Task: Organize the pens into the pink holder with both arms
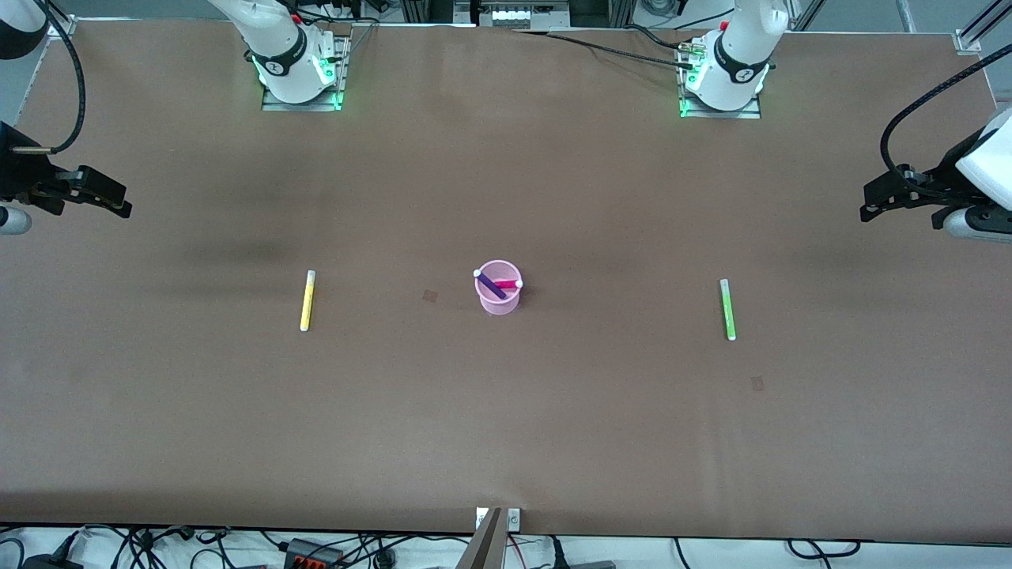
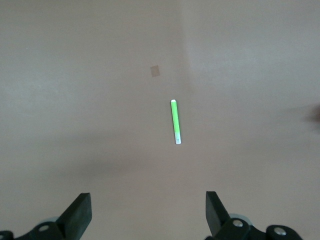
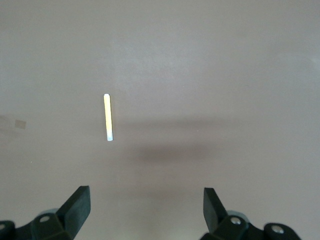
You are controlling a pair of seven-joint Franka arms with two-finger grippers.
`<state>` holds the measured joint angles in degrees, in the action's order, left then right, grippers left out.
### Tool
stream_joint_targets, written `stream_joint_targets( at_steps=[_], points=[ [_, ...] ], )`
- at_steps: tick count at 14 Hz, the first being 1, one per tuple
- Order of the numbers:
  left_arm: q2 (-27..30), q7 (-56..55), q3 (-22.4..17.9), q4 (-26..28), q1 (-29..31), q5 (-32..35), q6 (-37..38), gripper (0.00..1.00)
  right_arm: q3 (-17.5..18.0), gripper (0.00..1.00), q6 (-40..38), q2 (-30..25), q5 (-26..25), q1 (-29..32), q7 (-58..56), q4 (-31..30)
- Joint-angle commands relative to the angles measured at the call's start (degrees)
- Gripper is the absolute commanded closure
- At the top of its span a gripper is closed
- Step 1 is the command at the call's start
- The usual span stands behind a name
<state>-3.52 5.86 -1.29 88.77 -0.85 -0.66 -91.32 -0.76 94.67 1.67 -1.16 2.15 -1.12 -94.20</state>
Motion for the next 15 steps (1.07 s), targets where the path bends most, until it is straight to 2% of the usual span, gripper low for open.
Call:
stream_joint_targets(
  at_steps=[1,15],
  points=[
    [1.06,-0.15,0.06,0.88,-0.03,-1.01,-0.08,0.0,1.02,0.0,-0.45,-0.79,0.55,0.93,-0.55,-0.19],
    [1.06,0.29,0.06,0.88,-0.03,-1.01,0.0,0.0,0.93,0.0,0.6,-1.94,0.72,0.92,-0.38,-2.21]
  ],
)
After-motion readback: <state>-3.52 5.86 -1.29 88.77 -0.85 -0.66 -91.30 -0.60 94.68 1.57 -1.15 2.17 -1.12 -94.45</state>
